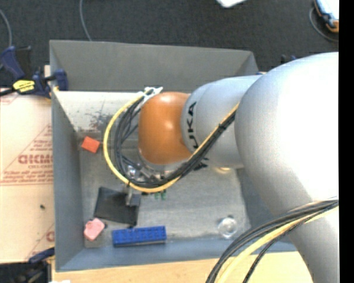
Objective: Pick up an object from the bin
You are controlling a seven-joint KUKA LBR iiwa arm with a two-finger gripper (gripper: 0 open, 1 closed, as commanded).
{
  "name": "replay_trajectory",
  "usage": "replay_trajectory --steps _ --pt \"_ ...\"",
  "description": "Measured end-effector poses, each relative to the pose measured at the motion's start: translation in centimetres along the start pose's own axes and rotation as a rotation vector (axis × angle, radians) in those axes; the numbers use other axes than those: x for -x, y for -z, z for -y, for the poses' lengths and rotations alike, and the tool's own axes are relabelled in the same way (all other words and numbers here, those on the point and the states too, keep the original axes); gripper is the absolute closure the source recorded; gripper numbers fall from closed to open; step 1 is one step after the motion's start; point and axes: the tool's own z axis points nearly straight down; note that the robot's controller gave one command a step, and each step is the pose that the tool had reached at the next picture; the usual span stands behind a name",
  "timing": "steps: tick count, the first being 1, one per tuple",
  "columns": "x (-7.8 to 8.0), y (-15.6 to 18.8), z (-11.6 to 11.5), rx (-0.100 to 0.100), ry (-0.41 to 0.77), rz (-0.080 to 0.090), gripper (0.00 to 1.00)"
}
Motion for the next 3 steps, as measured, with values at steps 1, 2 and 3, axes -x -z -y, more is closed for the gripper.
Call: replay_trajectory --steps 1,2,3 --pt "0.0 0.0 0.0 0.0 -0.001 0.0 1.0" --pt "-0.5 9.5 -0.5 0.0 -0.009 -0.001 1.0" --pt "-0.8 19.8 -0.6 0.002 -0.008 0.007 1.0"
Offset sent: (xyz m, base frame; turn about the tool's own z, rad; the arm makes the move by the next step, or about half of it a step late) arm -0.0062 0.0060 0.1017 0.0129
